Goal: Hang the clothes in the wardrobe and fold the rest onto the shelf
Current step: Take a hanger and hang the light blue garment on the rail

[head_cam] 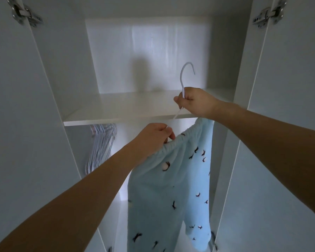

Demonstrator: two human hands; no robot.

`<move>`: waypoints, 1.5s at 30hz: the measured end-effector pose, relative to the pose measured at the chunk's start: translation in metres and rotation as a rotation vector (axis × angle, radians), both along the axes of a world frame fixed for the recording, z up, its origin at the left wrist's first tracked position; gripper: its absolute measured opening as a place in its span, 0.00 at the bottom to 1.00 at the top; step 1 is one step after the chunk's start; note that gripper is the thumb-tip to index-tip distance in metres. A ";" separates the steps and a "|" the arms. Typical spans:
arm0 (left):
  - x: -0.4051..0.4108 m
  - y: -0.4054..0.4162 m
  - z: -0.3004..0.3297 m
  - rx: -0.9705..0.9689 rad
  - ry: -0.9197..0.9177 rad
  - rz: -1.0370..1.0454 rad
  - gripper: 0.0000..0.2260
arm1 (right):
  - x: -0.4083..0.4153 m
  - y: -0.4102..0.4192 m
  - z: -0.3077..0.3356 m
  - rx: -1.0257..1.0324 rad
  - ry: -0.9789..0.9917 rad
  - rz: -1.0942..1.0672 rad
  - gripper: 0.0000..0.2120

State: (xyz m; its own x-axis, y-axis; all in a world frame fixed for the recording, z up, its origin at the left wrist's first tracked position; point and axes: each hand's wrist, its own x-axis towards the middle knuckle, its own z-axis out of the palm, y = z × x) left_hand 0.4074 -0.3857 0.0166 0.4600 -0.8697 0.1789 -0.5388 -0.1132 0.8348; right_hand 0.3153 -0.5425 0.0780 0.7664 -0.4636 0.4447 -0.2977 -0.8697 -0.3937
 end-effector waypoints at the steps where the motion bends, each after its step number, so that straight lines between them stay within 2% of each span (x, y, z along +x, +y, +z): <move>1: 0.000 -0.002 -0.002 0.001 0.006 -0.012 0.14 | -0.002 -0.002 -0.001 -0.019 0.025 -0.022 0.18; 5: -0.006 -0.015 -0.012 -0.069 0.076 -0.006 0.15 | -0.004 -0.010 -0.001 0.028 0.124 -0.137 0.16; 11: -0.023 -0.048 -0.050 -0.137 -0.195 0.059 0.14 | -0.017 -0.030 -0.013 0.134 0.289 -0.256 0.18; 15: -0.034 -0.067 -0.087 -0.130 -0.220 0.080 0.13 | -0.036 -0.046 -0.035 0.305 0.250 -0.172 0.15; 18: -0.041 -0.082 -0.110 -0.122 -0.242 0.123 0.12 | -0.050 -0.066 -0.064 0.444 0.134 -0.156 0.13; 22: -0.045 -0.106 -0.136 -0.140 -0.231 0.185 0.11 | -0.071 -0.092 -0.150 0.671 -0.150 -0.276 0.25; 26: -0.044 -0.134 -0.161 -0.157 -0.212 0.224 0.12 | -0.082 -0.098 -0.257 0.770 0.036 -0.384 0.41; 28: -0.040 -0.150 -0.175 -0.173 -0.196 0.247 0.12 | -0.075 -0.105 -0.293 0.882 0.111 -0.385 0.45; 31: -0.037 -0.177 -0.199 -0.195 -0.194 0.266 0.12 | -0.053 -0.133 -0.321 1.102 0.010 -0.356 0.40; 36: -0.027 -0.228 -0.234 -0.211 -0.211 0.255 0.11 | -0.008 -0.189 -0.327 1.311 -0.255 -0.341 0.18; 38: -0.021 -0.248 -0.240 -0.196 -0.194 0.267 0.11 | 0.002 -0.208 -0.325 1.355 -0.337 -0.333 0.18; 42: -0.005 -0.293 -0.244 -0.216 -0.176 0.293 0.12 | 0.016 -0.244 -0.320 1.246 -0.307 -0.273 0.22; 45: 0.012 -0.333 -0.237 -0.195 -0.168 0.284 0.12 | 0.024 -0.269 -0.311 1.219 -0.350 -0.290 0.20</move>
